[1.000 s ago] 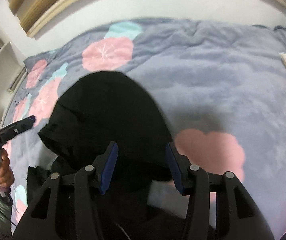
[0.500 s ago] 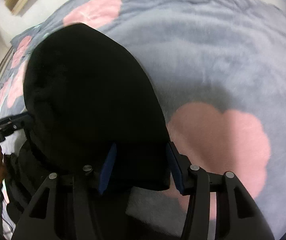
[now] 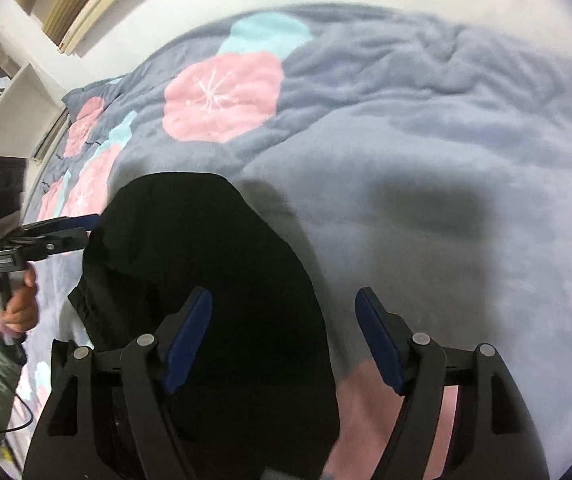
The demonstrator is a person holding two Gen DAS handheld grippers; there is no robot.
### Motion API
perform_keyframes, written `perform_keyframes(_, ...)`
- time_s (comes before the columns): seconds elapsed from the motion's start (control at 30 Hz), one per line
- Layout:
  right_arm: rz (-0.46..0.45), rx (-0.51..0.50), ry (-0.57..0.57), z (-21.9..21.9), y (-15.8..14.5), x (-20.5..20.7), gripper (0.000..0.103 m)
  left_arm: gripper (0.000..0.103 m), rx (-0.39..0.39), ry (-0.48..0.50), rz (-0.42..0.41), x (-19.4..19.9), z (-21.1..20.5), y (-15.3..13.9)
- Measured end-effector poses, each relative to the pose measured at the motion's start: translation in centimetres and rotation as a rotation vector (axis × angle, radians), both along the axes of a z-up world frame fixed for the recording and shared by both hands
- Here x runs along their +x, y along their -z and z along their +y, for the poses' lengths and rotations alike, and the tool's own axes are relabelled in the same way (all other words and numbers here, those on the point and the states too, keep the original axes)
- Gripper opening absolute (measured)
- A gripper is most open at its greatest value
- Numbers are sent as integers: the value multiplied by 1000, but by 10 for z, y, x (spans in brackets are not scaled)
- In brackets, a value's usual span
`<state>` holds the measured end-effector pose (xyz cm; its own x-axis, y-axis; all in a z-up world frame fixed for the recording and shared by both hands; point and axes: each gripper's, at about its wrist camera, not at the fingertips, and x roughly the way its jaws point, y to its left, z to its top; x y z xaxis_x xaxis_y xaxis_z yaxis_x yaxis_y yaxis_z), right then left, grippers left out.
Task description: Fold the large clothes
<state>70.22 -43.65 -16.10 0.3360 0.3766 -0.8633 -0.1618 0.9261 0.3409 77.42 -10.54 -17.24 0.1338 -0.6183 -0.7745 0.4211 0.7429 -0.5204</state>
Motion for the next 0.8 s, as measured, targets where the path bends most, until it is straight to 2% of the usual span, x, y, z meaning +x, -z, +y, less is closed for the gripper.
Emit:
perform_keyframes(0.13, 39, 57, -39, 11, 30, 14, 77, 69, -34, 50, 93, 7, -15, 32)
perform_keyframes(0.23, 46, 111, -90, 23, 42, 23, 75, 69, -32, 75, 93, 8, -27, 41)
perform_keyframes(0.27, 41, 110, -105, 28, 45, 26, 71, 67, -18, 82, 78, 6, -31, 42)
perform_keyframes(0.3, 35, 100, -127, 35, 46, 26, 56, 49, -10, 89, 62, 5, -33, 41)
perform_keyframes(0.33, 19, 83, -149, 43, 42, 23, 50, 32, -6, 111, 40, 0, -36, 38)
perform_keyframes(0.37, -3, 68, -161, 46, 41, 24, 47, 27, -10, 122, 23, -4, -37, 35)
perform_keyframes(0.4, -26, 54, -178, 51, 34, 18, 37, 21, -12, 134, -8, -10, -37, 28)
perform_keyframes(0.53, -117, 30, -210, 60, -2, -15, 26, 18, -16, 174, -143, -46, -29, -16)
perform_keyframes(0.67, -222, -7, -225, 73, -54, -68, 25, 18, -46, 208, -245, -94, -13, -69)
perform_keyframes(0.8, -297, -51, -246, 88, -101, -135, 25, 18, -52, 243, -313, -148, 0, -110)
